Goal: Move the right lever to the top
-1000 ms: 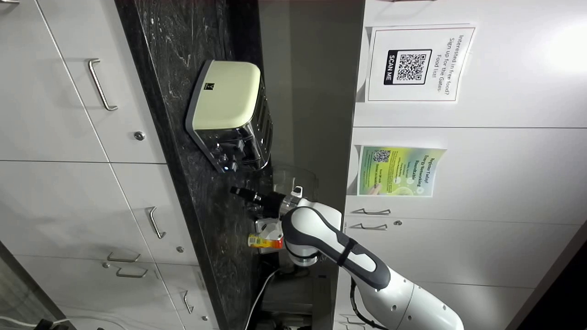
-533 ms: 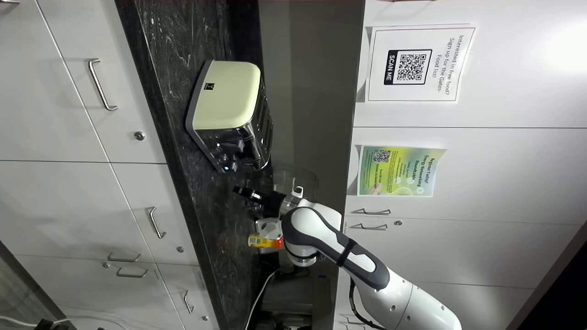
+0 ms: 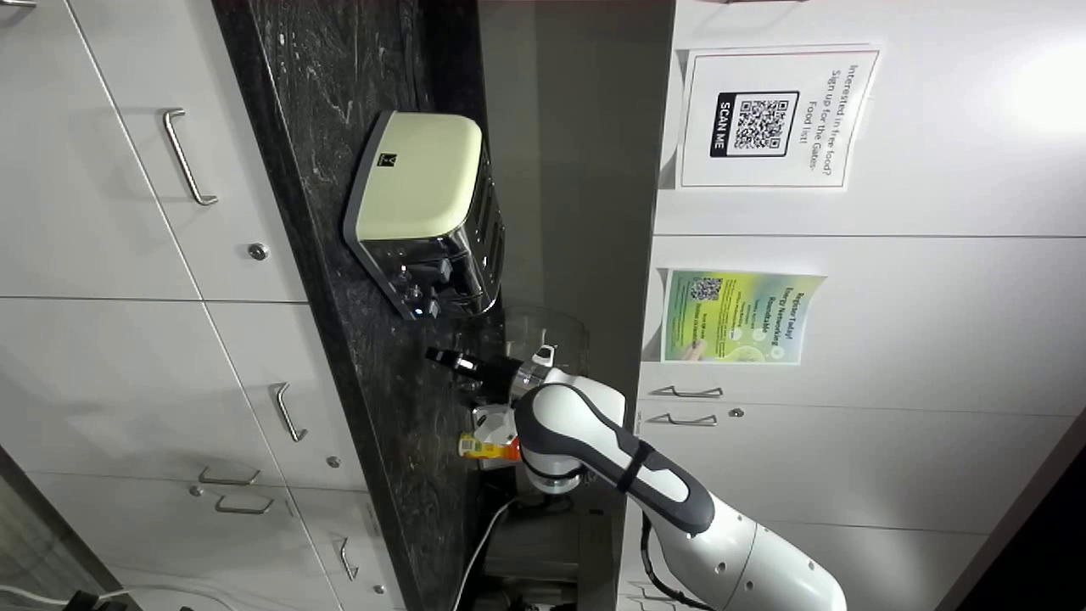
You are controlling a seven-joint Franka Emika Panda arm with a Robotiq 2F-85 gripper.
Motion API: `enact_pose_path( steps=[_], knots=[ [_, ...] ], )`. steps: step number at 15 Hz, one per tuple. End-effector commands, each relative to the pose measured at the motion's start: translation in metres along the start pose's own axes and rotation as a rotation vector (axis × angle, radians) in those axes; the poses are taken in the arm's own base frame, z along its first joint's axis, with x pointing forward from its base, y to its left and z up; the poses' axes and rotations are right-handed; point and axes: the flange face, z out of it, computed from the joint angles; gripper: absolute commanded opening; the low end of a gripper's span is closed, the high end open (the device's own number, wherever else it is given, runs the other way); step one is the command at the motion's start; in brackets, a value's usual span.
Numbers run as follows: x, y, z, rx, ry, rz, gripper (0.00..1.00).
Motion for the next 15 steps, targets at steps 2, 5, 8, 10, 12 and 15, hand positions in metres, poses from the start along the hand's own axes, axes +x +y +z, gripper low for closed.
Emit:
enact_pose_path(
  steps=[2,5,8,10,12,15],
  knots=[
    [0.001,0.000,0.002,-0.001,0.005,0.003,0.00],
    [0.004,-0.002,0.005,0.011,0.017,-0.007,0.00],
    [0.010,-0.008,0.008,0.026,0.036,-0.013,0.00],
    [0.015,-0.011,0.010,0.034,0.055,-0.016,0.00],
    [0.018,-0.012,0.014,0.038,0.078,-0.009,0.00],
    [0.019,-0.009,0.022,0.044,0.121,0.012,0.00]
  ],
)
